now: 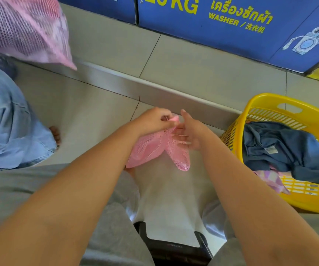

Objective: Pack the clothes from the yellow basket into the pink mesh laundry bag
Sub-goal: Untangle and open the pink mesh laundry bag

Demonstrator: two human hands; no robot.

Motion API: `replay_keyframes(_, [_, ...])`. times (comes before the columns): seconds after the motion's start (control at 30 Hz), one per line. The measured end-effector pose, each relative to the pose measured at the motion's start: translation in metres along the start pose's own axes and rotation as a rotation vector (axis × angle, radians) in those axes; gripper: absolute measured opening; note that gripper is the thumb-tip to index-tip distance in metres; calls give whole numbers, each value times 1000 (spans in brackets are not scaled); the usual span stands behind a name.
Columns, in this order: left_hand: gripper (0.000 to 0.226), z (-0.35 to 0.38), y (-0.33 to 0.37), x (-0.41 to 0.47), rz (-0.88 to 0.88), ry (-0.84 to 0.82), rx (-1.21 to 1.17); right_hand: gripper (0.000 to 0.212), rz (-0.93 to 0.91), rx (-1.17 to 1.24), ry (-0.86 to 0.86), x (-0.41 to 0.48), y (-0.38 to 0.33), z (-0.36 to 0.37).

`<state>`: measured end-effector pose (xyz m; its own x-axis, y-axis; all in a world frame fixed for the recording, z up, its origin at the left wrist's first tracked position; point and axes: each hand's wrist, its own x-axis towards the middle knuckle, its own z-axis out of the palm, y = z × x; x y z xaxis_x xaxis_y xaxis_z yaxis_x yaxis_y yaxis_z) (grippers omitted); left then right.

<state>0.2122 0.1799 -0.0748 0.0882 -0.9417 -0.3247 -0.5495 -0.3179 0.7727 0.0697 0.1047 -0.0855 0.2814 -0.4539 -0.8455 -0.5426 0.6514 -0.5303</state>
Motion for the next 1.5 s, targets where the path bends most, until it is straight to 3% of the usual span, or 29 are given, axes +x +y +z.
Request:
replay_keyframes(0.13, [22,6,10,-4,58,-145,-109,19,-8,49,28,-4,-5,-12])
replay_keyframes(0.23, [25,5,9,-6,-86,-270,-123,13,-68,112,97,-8,-6,-16])
replay_keyframes(0.3, [32,8,8,-5,-215,-258,-146,4,-132,153,71,-12,-7,-17])
replay_keyframes(0.43, [51,11,7,0,-327,129,-195,9,-239,97,-33,-20,-7,-15])
replay_keyframes(0.57, [68,20,14,1,-377,-12,-424,19,-310,7,-157,-27,-7,-11])
replay_keyframes(0.73, [60,27,15,2,-323,124,-457,37,-314,72,-132,-28,-4,-13])
replay_keyframes(0.93, [48,18,15,-3,-219,157,-468,29,-262,103,-20,-30,-5,-16])
replay_keyframes(1.17, [44,4,9,-6,-270,255,-445,25,-236,91,153,-28,-7,-24])
replay_keyframes(1.37, [39,-15,14,-4,-238,276,-574,21,-180,438,117,-31,-16,-32])
replay_keyframes(1.5, [40,-28,27,-3,-165,294,-659,27,-151,122,-57,-38,-21,-32])
